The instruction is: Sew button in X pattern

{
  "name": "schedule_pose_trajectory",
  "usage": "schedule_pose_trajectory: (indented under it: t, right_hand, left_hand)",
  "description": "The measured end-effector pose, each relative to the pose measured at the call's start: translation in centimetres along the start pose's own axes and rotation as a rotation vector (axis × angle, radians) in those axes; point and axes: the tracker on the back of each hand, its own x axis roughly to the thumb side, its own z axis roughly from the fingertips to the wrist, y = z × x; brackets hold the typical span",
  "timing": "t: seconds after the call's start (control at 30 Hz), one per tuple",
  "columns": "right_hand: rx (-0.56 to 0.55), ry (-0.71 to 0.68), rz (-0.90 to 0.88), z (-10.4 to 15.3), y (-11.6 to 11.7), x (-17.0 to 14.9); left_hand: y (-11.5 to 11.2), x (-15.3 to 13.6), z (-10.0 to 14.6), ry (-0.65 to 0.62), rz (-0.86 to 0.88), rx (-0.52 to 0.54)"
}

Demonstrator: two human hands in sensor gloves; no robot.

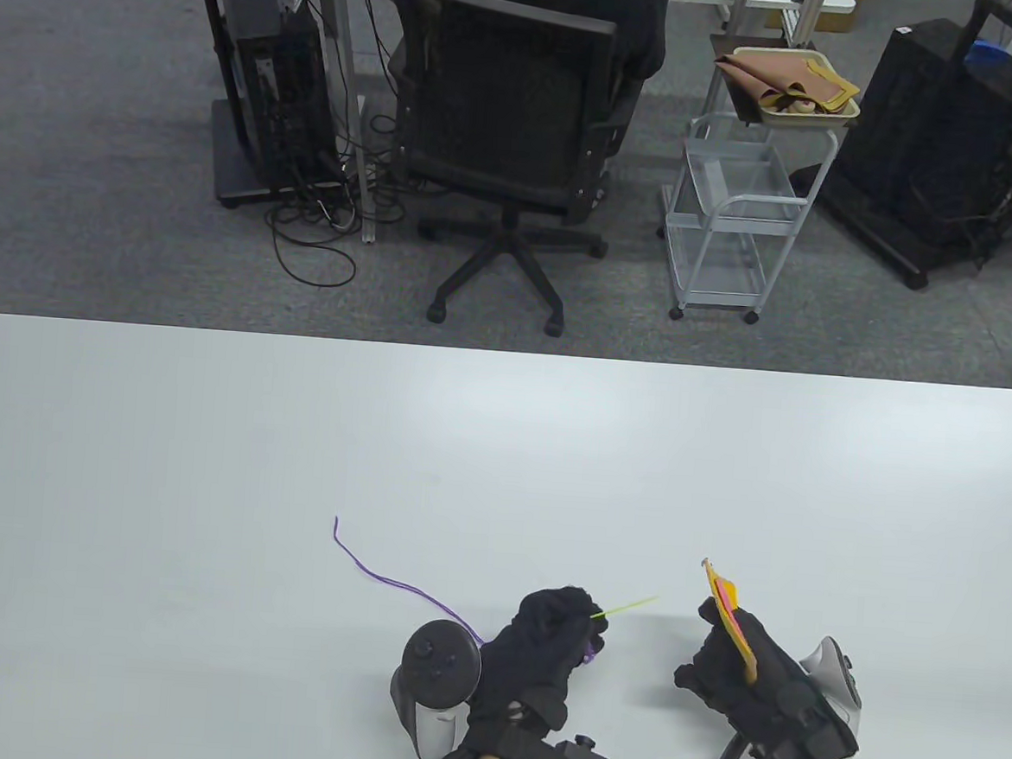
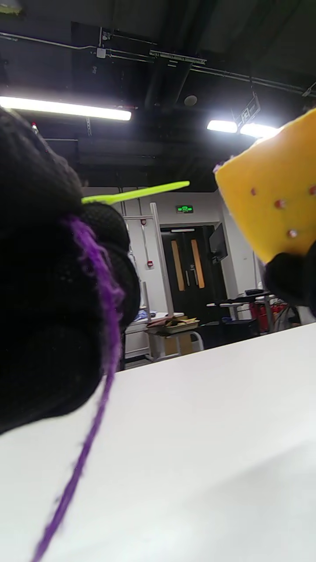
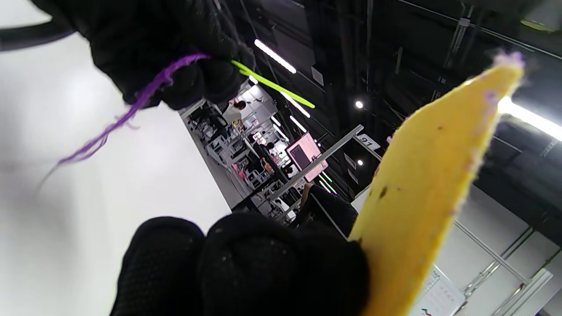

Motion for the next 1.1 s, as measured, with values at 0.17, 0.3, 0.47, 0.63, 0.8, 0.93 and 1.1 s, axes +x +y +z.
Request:
schedule_pose_trajectory:
  t: [0.17,0.3,0.47,0.63,0.8,0.93,1.1]
  right_hand:
    - [0.070,0.023,-0.101,-0.1,0.5,-0.6]
    - [0.106,0.032,-0.126,-0.1,1.0,-0.8]
    - [0.116,0.037,-0.121,-0.1,1.4,-0.9]
    - [0.124,0.042,-0.103,-0.1,1.6,-1.1]
    - [0.129,0.047,-0.096,-0.2,1.3,-1.2]
    - [0.131,0.053,-0.088,-0.3,1.2,-1.4]
    - [0.133,0.057,-0.081,-0.3,1.3,-1.5]
  left_hand:
    - [-1.4,-0.1,-0.1,0.001,0.018,-0.063]
    - [-2.3,-0.1,0.1,0.000,-0.026,-0.062]
    - [-3.0,-0.2,0.1,-0.001,-0.054,-0.064]
    - [-3.5,-0.3,0.2,0.003,-0.080,-0.072]
    - [-3.6,-0.3,0.2,0.009,-0.082,-0.068]
    - [-3.5,-0.3,0.2,0.015,-0.083,-0.060]
    - [-3.5,-0.4,0.2,0.015,-0.089,-0.052]
